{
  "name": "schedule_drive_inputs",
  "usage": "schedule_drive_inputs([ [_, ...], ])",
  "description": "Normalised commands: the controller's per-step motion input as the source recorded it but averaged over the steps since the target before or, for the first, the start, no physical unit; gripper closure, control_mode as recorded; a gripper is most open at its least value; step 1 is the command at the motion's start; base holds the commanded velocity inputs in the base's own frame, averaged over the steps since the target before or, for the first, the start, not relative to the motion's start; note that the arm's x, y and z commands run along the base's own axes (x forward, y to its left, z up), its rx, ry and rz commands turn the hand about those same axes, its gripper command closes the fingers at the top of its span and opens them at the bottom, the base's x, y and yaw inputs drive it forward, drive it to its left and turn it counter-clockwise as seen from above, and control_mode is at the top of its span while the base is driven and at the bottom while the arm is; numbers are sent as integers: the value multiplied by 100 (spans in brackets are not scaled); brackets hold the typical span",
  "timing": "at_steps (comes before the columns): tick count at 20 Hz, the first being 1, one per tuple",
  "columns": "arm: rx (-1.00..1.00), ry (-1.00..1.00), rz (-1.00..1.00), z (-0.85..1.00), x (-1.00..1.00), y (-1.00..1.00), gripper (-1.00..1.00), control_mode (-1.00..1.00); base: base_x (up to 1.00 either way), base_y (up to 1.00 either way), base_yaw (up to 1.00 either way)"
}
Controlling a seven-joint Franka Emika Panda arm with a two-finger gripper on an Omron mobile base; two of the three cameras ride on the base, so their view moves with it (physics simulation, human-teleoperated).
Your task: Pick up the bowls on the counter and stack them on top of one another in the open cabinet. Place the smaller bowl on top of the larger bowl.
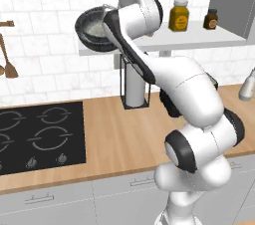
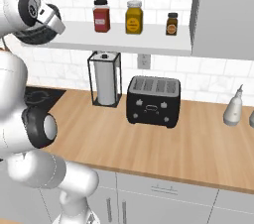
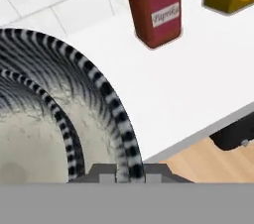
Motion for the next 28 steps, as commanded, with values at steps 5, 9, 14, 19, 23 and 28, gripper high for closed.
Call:
schedule_drive_inputs([
  [5, 9, 16, -21, 0, 25, -14, 100, -100, 0, 0, 0],
  [9, 6, 0, -14, 0, -2, -13, 100, -100, 0, 0, 0],
  [14, 1, 0, -14, -5, 15, -3, 100, -100, 0, 0, 0],
  [19, 0, -3, -10, -58, 30, 0, 100, -100, 0, 0, 0],
  [23, 0, -13, -9, -74, 17, 0, 100, -100, 0, 0, 0],
  [28, 0, -6, -7, -25, 39, 0, 100, -100, 0, 0, 0],
])
